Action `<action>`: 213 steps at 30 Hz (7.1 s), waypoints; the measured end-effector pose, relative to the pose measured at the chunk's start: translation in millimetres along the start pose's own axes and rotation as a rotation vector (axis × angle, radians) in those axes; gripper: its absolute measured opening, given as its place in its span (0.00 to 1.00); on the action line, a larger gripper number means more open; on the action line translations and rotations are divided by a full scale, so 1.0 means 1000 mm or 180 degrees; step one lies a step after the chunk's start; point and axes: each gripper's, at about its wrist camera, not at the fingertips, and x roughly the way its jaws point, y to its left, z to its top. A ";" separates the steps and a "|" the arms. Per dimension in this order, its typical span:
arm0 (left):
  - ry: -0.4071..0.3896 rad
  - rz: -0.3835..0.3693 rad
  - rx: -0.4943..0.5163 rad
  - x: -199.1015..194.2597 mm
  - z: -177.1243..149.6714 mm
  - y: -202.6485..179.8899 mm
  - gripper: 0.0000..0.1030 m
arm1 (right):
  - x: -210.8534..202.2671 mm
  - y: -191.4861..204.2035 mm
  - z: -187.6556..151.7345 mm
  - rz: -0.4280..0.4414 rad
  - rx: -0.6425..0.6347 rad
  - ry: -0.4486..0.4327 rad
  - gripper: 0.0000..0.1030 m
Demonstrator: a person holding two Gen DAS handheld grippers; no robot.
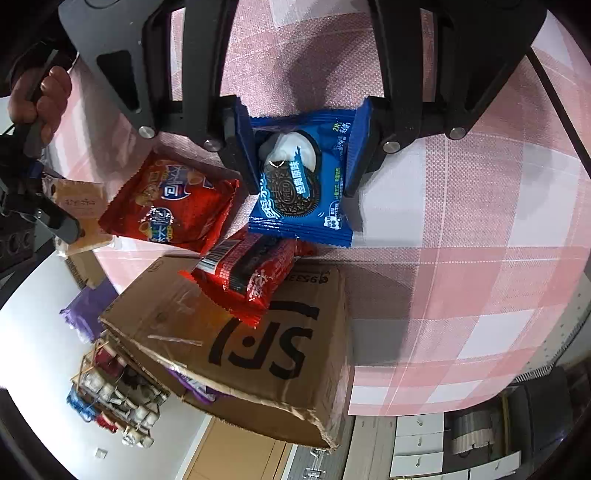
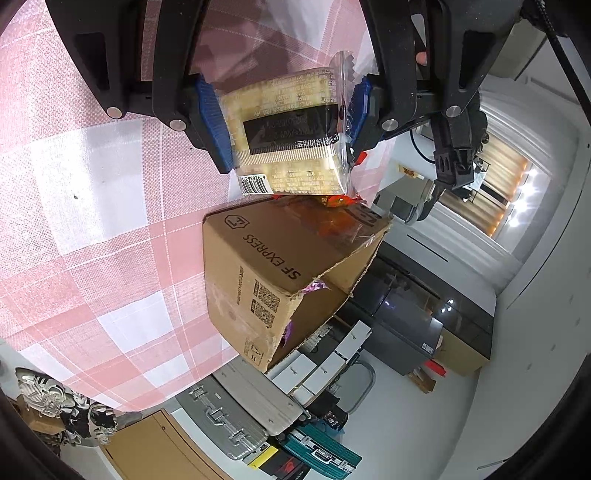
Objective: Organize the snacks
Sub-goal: 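Grasp blue Oreo pack with left gripper while right gripper lifts cracker packet, then carry Oreo pack with left gripper while right gripper carries cracker packet over box, then open both grippers to drop the Oreo pack and cracker packet into box, then withdraw both open grippers from the box toward the remaining snacks, then grasp red triangular chip bag with the right gripper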
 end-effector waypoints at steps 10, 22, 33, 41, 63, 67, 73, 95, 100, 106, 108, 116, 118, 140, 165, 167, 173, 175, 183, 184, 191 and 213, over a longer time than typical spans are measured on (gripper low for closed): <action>-0.0090 0.0028 0.0000 -0.026 -0.009 0.000 0.39 | -0.007 0.007 0.000 0.0029 -0.0037 -0.0051 0.56; -0.0344 0.0054 0.0221 -0.084 -0.008 -0.026 0.39 | -0.026 0.035 0.005 0.0099 -0.0248 -0.0139 0.56; -0.0488 -0.0128 0.0477 -0.146 0.027 -0.060 0.39 | -0.050 0.085 0.028 0.0152 -0.0634 -0.0279 0.56; -0.0614 -0.0146 0.0650 -0.176 0.074 -0.083 0.39 | -0.059 0.122 0.059 0.0211 -0.0882 -0.0372 0.56; -0.0447 -0.0163 0.0441 -0.113 0.209 -0.085 0.39 | 0.000 0.147 0.132 0.0062 -0.1108 -0.0285 0.56; -0.0371 -0.0168 0.0423 -0.087 0.209 -0.079 0.39 | 0.014 0.134 0.137 0.0029 -0.1052 -0.0220 0.56; -0.0266 -0.0171 0.0398 -0.051 0.210 -0.070 0.39 | 0.036 0.116 0.143 -0.0024 -0.0971 -0.0142 0.59; -0.0364 0.0053 0.0349 -0.074 0.190 -0.076 0.77 | 0.005 0.110 0.144 -0.0176 -0.0847 -0.0417 0.91; -0.0485 0.0100 0.0378 -0.101 0.177 -0.085 0.80 | -0.016 0.121 0.134 -0.0117 -0.0916 -0.0521 0.93; -0.0592 0.0119 0.0391 -0.128 0.154 -0.092 0.82 | -0.035 0.141 0.114 -0.0150 -0.1125 -0.0588 0.96; -0.0631 0.0150 0.0411 -0.138 0.146 -0.096 0.83 | -0.039 0.148 0.107 -0.0192 -0.1179 -0.0608 0.97; -0.1019 0.0587 0.0291 -0.176 0.110 -0.094 0.99 | -0.064 0.165 0.077 -0.0053 -0.1336 -0.0697 0.98; -0.1051 0.0565 0.0248 -0.185 0.102 -0.091 0.99 | -0.071 0.168 0.069 -0.0053 -0.1381 -0.0724 0.99; -0.1248 0.0600 0.0198 -0.229 0.022 -0.091 0.99 | -0.088 0.175 -0.002 -0.0172 -0.1568 -0.0782 0.99; -0.0888 0.0315 0.0326 -0.109 -0.012 -0.067 0.99 | -0.016 0.110 -0.031 -0.0521 -0.1444 -0.0247 0.99; -0.0821 0.0312 0.0297 -0.095 -0.011 -0.063 0.99 | -0.006 0.099 -0.029 -0.0524 -0.1367 -0.0152 0.99; -0.0672 0.0221 0.0089 -0.066 -0.011 -0.044 0.99 | 0.018 0.076 -0.024 -0.0570 -0.1247 0.0066 0.99; -0.0625 0.0220 0.0056 -0.056 -0.012 -0.038 0.99 | 0.025 0.070 -0.023 -0.0591 -0.1191 0.0131 0.99; -0.0556 0.0150 -0.0070 -0.029 -0.018 -0.018 0.99 | 0.060 0.059 -0.023 -0.0651 -0.1143 0.0327 0.99; -0.0565 0.0140 -0.0073 -0.027 -0.018 -0.016 0.99 | 0.066 0.058 -0.022 -0.0663 -0.1133 0.0355 0.99; -0.0531 0.0142 -0.0194 -0.025 -0.021 -0.001 0.99 | 0.093 0.058 -0.017 -0.0688 -0.1151 0.0408 0.99; -0.0450 0.0261 -0.0287 -0.034 -0.029 0.000 0.99 | 0.099 0.053 -0.019 -0.0319 -0.1142 0.0461 0.43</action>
